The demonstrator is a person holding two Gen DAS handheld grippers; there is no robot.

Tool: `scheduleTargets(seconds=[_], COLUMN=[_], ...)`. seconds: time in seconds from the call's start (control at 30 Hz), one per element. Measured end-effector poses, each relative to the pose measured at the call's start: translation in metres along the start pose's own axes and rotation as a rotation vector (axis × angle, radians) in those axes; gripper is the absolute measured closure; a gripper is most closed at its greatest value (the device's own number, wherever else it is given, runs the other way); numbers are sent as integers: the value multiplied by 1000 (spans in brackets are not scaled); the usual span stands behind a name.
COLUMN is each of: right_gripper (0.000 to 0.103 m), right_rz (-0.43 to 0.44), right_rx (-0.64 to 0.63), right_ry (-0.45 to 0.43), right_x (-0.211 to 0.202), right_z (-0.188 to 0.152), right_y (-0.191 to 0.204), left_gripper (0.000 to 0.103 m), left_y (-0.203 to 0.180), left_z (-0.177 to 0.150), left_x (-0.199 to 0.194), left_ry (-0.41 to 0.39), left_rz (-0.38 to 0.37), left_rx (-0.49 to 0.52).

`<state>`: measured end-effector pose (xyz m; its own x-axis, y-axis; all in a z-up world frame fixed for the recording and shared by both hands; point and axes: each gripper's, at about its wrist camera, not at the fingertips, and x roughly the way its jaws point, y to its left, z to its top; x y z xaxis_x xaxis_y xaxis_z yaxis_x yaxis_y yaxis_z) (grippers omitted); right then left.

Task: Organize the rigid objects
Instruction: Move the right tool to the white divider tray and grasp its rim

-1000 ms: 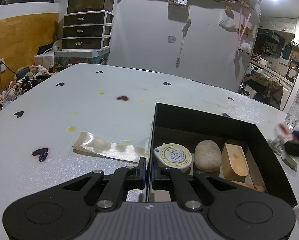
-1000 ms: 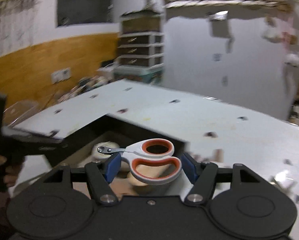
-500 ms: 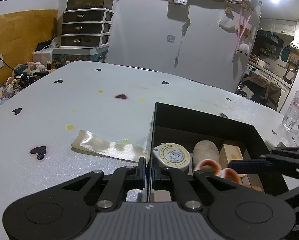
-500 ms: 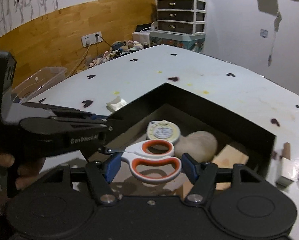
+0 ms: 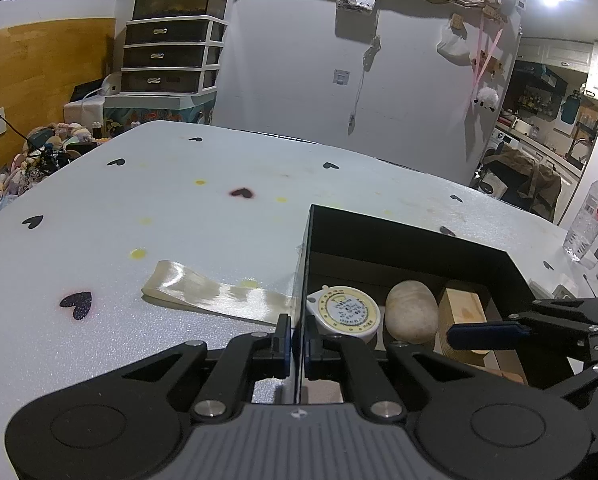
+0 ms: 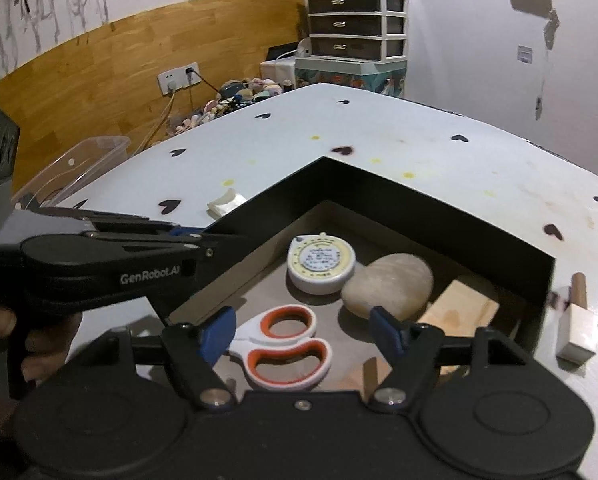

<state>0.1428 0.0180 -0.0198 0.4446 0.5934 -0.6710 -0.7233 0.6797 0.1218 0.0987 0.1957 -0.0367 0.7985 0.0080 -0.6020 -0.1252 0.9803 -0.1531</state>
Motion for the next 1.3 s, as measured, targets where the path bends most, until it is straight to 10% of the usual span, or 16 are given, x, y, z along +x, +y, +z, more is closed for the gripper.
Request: scheduleTargets(seconds=[0.33, 0.6, 1.0, 1.3], right_gripper=[25, 20, 7, 7], right_rz=[-31, -222, -544, -551], right_rx=[58, 182, 437, 599], right_ry=[-116, -215, -157, -96], right_x=[-49, -97, -109, -82], right_z=[-1, -14, -67, -86], right_y=[-23, -80, -181, -208], left_gripper=[98, 98, 98, 98], left_y=[-1, 0, 0, 1], left_z=[1, 1, 1, 1], left_x=[0, -1, -1, -1], left_ry=[1, 0, 0, 0], left_rz=[4, 5, 5, 5], left_rx=[2, 2, 2, 2])
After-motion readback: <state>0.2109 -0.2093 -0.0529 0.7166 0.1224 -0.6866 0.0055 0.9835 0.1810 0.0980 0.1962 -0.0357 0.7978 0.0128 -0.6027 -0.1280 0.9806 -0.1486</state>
